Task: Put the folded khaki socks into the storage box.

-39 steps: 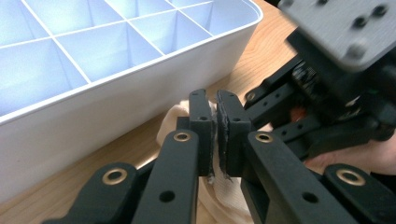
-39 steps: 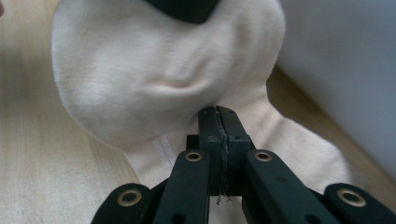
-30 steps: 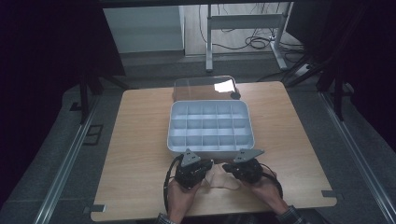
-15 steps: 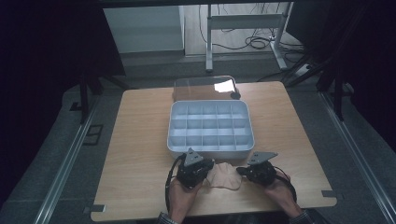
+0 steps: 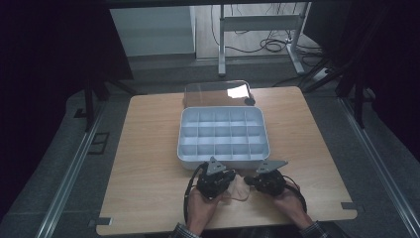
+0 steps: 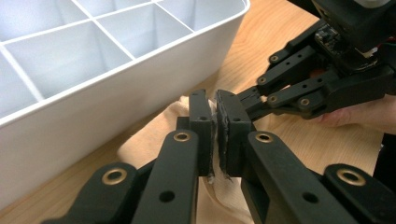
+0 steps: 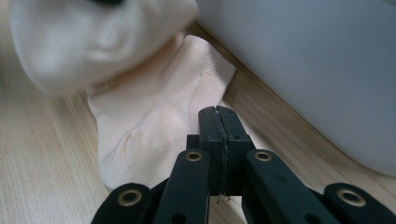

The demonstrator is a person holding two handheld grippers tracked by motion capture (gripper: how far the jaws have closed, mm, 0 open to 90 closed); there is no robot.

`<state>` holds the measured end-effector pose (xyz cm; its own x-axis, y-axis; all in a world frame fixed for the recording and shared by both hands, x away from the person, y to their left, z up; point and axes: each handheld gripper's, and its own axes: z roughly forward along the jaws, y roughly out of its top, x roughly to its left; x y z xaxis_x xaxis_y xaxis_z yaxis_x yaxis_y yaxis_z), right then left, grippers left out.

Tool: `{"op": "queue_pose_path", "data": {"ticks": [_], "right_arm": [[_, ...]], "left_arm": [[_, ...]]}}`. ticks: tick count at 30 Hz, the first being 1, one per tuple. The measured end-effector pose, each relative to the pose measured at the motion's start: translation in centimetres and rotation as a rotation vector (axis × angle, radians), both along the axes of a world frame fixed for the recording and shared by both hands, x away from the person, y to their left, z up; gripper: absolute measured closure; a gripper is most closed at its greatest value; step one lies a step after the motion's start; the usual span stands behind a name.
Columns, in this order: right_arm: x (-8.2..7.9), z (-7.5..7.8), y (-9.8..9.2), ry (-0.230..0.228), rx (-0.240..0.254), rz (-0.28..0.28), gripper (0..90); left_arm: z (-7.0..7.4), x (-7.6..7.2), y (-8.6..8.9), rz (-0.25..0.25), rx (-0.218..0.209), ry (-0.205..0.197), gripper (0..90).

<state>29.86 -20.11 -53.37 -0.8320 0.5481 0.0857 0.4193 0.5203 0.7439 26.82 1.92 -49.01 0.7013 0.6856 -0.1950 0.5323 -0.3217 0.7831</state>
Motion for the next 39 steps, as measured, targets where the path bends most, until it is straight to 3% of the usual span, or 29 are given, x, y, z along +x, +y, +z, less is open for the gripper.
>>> {"op": "queue_pose_path", "data": {"ticks": [4,7,11,13,15,16,18,22,24,30,37,39], "right_arm": [[0.3,-0.1,0.4,0.016,0.019,0.006,90.0],[0.7,-0.1,-0.1,0.059,0.080,-0.001,89.7],[1.0,0.3,-1.3,0.036,0.074,-0.050,88.6],[1.0,0.7,-2.1,0.024,0.080,-0.069,87.8],[1.1,1.0,-2.8,0.019,0.086,-0.081,86.9],[1.0,1.1,-3.2,0.012,0.081,-0.090,85.8],[1.0,1.1,-3.4,0.013,0.080,-0.092,85.3],[0.7,1.1,-4.2,0.013,0.062,-0.096,82.5],[0.7,1.1,-4.4,0.015,0.060,-0.097,82.3],[0.2,1.5,-4.8,0.009,0.060,-0.089,78.5],[-0.2,2.2,-3.8,-0.009,0.063,-0.059,76.8],[-0.2,2.3,-3.5,-0.009,0.066,-0.049,81.5]], "left_arm": [[-0.7,0.2,-1.3,-0.017,0.024,0.014,85.7],[-1.5,0.4,-2.0,-0.019,0.054,0.030,85.5],[-2.4,0.7,-2.6,-0.023,0.077,0.054,84.8],[-2.7,0.8,-2.7,-0.031,0.067,0.071,82.8],[-2.6,0.8,-2.7,-0.025,0.048,0.065,72.6],[-2.3,0.7,-2.5,-0.017,0.038,0.054,62.3],[-1.5,0.5,-1.9,-0.006,0.022,0.023,60.4],[-0.1,0.2,-0.2,0.036,0.003,-0.041,47.2],[0.2,0.1,0.8,0.062,0.006,-0.049,45.7],[-1.6,0.1,2.9,0.112,0.038,-0.022,36.7],[-3.6,-0.2,3.3,0.108,0.051,-0.007,35.2],[-3.9,-0.3,3.4,0.110,0.055,-0.010,34.3]]}}
